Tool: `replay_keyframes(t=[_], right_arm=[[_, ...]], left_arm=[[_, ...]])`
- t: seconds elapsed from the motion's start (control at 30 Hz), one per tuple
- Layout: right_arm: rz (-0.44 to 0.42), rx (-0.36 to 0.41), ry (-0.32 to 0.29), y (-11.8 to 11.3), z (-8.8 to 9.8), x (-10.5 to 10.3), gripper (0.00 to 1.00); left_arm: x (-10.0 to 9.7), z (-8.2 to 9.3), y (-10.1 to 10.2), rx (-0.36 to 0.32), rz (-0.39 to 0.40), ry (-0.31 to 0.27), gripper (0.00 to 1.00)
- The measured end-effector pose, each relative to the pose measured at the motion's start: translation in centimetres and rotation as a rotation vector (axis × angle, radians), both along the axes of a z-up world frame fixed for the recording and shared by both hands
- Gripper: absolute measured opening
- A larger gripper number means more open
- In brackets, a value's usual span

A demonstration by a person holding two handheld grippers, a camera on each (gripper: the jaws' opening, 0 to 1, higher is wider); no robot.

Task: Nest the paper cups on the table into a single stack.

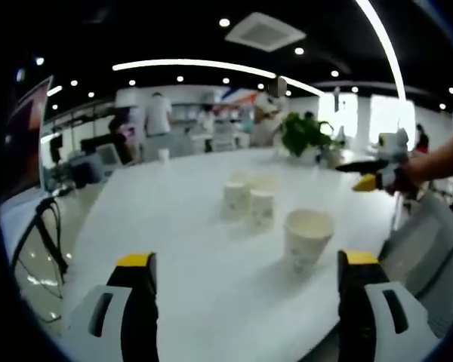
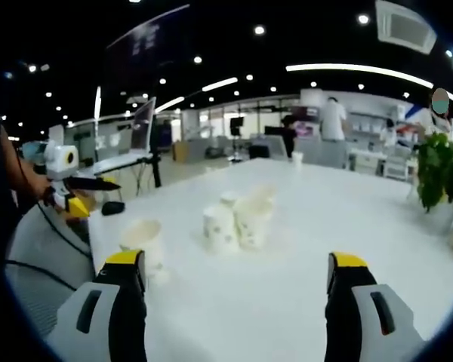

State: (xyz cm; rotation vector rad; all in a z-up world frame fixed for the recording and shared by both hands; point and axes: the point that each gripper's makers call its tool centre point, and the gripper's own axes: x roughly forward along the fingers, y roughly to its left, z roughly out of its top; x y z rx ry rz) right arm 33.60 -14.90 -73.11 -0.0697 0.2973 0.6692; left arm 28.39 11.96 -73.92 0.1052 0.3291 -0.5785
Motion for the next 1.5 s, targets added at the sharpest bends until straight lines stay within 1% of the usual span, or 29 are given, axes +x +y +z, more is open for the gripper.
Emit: replay_keyframes(t=[0.03, 0.07, 0.17, 0.27, 0.37, 0.5, 0.6, 0.67, 0.73, 0.77, 0.87, 0.93, 0.97, 1.03, 1.13, 1.3, 1.5], right_arm=[[-0.005, 0.002, 0.001, -0.1, -0.1, 0.3, 0.98], [-0.009, 0.003, 0.004, -0.2, -0.2, 0.6, 0.98], [-0.016, -0.001, 0.002, -0.3, -0.3, 1.4, 0.96], [-0.016, -0.004, -0.002, -0.3, -0.5, 2.2, 0.95], [-0.008, -0.017, -0.004, -0.1, -0.6, 2.8, 0.94], [0.005, -0.033, -0.008, 0.1, -0.8, 3.4, 0.94], [0.017, -0.046, -0.007, 0.2, -0.9, 3.9, 0.93], [0.021, -0.051, -0.005, 0.2, -1.0, 4.3, 0.94], [0.026, -0.050, -0.001, 0.3, -1.1, 4.7, 0.96], [0.027, -0.052, -0.007, 0.4, -1.1, 4.8, 0.97], [0.038, -0.060, 0.001, 0.6, -1.4, 5.5, 1.00], [0.050, -0.066, -0.008, 0.8, -1.4, 5.7, 1.00], [0.056, -0.074, -0.011, 0.9, -1.5, 6.0, 1.00], [0.062, -0.086, 0.000, 1.0, -1.8, 6.4, 1.00], [0.071, -0.089, -0.008, 1.1, -1.7, 7.0, 1.00], [0.080, -0.111, -0.006, 1.3, -2.1, 7.9, 0.98], [0.082, -0.103, 0.003, 1.5, -2.3, 9.2, 0.95]], left_arm=[[-0.1, -0.2, 0.0, -0.033, 0.007, 0.040, 1.00], [-0.1, -0.3, 0.0, -0.036, 0.006, 0.048, 1.00], [-0.5, -0.8, -0.4, -0.005, -0.016, 0.060, 1.00], [-0.4, -0.7, -0.5, -0.010, -0.022, 0.052, 1.00], [-0.5, -0.9, -0.6, -0.009, -0.028, 0.062, 1.00], [-0.6, -1.0, -0.8, 0.003, -0.040, 0.058, 1.00], [-0.5, -1.0, -0.7, -0.005, -0.034, 0.063, 1.00], [-0.4, -1.2, -0.4, 0.001, -0.021, 0.067, 1.00], [-0.4, -1.1, -0.5, -0.015, -0.021, 0.076, 1.00], [-0.4, -1.2, -0.5, -0.011, -0.021, 0.079, 1.00], [-0.4, -1.0, -0.6, -0.018, -0.029, 0.063, 1.00], [-0.4, -0.8, -0.6, -0.026, -0.029, 0.054, 1.00], [-0.4, -0.5, -0.6, -0.032, -0.028, 0.039, 1.00], [-0.3, -0.4, -0.6, -0.036, -0.032, 0.028, 1.00], [-0.5, -0.3, -1.0, -0.043, -0.049, 0.033, 1.00], [-0.5, -0.4, -1.1, -0.031, -0.051, 0.036, 1.00], [-0.5, -0.6, -1.0, -0.030, -0.048, 0.045, 1.00]])
